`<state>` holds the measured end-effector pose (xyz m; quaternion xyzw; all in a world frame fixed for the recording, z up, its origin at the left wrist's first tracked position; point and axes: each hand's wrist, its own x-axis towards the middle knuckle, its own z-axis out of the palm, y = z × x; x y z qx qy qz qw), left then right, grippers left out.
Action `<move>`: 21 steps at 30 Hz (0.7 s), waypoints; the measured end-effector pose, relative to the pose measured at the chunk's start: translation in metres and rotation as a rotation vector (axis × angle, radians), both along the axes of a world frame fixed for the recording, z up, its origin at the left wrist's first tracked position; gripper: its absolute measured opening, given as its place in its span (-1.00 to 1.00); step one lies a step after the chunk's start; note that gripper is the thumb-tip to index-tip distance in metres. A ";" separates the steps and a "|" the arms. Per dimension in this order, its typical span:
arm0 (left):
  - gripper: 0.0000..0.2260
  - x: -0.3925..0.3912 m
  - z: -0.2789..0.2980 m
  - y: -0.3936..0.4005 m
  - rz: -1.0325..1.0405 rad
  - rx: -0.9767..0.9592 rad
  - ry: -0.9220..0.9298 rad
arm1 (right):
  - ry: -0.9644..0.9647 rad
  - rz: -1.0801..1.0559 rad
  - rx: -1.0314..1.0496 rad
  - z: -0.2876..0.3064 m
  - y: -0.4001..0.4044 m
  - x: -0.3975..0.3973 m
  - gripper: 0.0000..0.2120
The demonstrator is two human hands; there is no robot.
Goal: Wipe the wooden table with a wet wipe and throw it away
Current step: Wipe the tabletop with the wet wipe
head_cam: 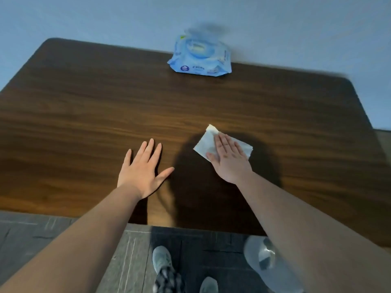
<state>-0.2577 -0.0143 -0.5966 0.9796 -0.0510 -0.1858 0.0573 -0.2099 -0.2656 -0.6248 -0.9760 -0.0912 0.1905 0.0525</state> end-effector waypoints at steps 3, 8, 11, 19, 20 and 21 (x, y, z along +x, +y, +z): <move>-0.27 0.006 0.000 -0.041 -0.077 -0.011 0.011 | 0.011 -0.127 -0.038 0.002 -0.071 -0.014 -0.37; -0.23 0.006 -0.008 -0.104 -0.172 -0.042 0.003 | 0.050 -0.327 -0.040 0.005 -0.176 -0.034 -0.36; -0.24 0.004 -0.014 -0.134 -0.201 -0.038 -0.001 | 0.019 -0.407 -0.057 0.005 -0.220 -0.047 -0.35; -0.26 0.002 -0.027 -0.143 -0.153 -0.006 -0.109 | -0.015 -0.557 -0.096 0.004 -0.281 -0.064 -0.35; -0.26 0.001 -0.026 -0.145 -0.153 0.001 -0.107 | -0.016 -0.569 -0.093 0.004 -0.283 -0.065 -0.35; -0.27 0.001 -0.025 -0.146 -0.151 0.007 -0.100 | -0.017 -0.580 -0.089 0.004 -0.284 -0.066 -0.35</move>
